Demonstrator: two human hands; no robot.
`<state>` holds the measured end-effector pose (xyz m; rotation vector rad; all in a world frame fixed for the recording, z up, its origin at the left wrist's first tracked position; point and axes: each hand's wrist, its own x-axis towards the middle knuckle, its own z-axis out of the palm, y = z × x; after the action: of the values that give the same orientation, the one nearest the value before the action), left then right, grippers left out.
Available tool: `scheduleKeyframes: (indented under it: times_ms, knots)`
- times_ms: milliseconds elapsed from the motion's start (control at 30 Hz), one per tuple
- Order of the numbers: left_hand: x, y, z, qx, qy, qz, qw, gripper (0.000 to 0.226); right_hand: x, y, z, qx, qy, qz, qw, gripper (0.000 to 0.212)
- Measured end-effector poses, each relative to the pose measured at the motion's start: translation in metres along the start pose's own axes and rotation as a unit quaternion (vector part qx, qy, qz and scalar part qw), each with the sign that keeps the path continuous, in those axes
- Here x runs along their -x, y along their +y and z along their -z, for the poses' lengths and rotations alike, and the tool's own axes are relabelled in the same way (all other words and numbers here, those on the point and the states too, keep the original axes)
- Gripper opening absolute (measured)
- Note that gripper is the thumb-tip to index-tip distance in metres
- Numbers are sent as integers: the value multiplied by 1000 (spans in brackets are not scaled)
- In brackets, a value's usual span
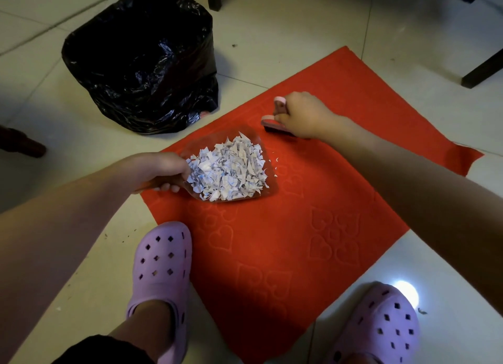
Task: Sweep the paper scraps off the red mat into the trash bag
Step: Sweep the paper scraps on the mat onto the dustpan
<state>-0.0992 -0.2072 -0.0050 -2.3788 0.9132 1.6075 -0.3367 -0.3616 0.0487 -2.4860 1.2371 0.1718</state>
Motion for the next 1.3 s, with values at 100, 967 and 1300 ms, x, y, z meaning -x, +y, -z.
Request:
scheduleKeyframes:
  times_ms: [100,967,1300]
  knots:
    - [0,0,0,-1,4,-5,1000,23,1,-2,-13,-8,-2,-10,1000,30]
    - [0,2,-1,-2,0,-5,1000,21,24,11,0,-61,73,-143,985,36]
    - [-1,1,-1,0,6,-6,1000,19,7,0,-20,-166,76,-101,978,47]
